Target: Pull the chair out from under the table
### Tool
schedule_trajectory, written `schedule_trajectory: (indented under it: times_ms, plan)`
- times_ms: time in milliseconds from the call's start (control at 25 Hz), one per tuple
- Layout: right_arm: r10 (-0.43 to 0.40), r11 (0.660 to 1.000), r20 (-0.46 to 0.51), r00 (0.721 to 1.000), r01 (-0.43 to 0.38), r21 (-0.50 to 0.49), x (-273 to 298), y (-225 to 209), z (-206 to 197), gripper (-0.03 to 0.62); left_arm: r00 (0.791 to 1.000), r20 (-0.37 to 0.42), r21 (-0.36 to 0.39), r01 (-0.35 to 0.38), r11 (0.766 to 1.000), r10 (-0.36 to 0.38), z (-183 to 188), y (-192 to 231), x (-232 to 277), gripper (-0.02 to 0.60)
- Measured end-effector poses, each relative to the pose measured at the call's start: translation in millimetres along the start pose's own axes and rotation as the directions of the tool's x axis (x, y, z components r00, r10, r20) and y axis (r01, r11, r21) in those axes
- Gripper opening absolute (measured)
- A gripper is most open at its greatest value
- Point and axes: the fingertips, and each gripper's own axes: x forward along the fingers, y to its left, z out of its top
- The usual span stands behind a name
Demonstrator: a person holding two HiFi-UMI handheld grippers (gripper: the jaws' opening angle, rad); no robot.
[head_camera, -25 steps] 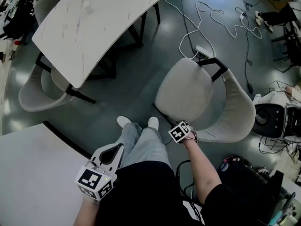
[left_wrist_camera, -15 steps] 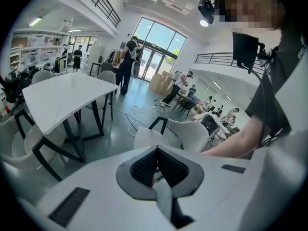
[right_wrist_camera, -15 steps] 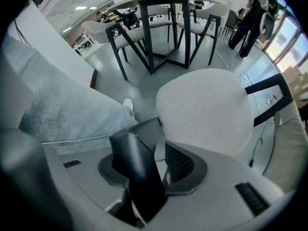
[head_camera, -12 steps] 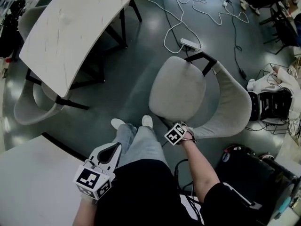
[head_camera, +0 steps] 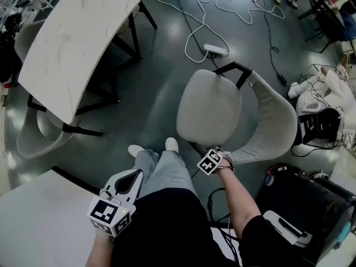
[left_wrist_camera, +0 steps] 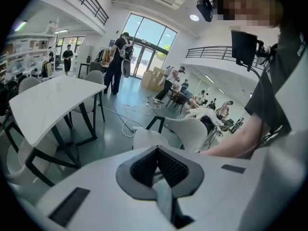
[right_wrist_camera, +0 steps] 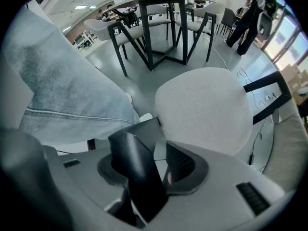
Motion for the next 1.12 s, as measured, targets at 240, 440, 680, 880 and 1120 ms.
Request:
schedule_trajectory:
  times_ms: [240, 440, 680, 880, 1120]
  plan:
    - [0.004, 1.0, -0.006, 1.0, -0.004, 0.004, -1, -2, -20, 0.173, 1.0, -0.014, 0.026, 0.016, 1.0, -0.015, 5, -4, 6, 0.005]
    - [0.0, 1.0, -0.009, 1.0, 0.0, 0.017, -3, -4, -34, 0.178, 0.999, -0.02, 0.055, 0.045, 0.997, -0.044, 12, -11, 15, 0.005]
    - [0.0, 1.0, -0.004, 1.0, 0.0, 0.01, -4, -5, -37, 0.179, 0.998, -0.025, 0.066, 0.052, 0.996, -0.05, 15, -15, 18, 0.005]
    - [-0.004, 1.0, -0.01, 1.0, 0.004, -0.013, -5, -5, -37, 0.178, 0.998, -0.02, 0.06, 0.065, 0.996, -0.064, 18, -19, 18, 0.005]
    - [-0.008, 0.998, 0.078, 0.997, 0.013, -0.055, -37, 7, -5, 0.176, 0.997, 0.009, 0.056, 0.079, 0.995, -0.079, 26, -26, 15, 0.005]
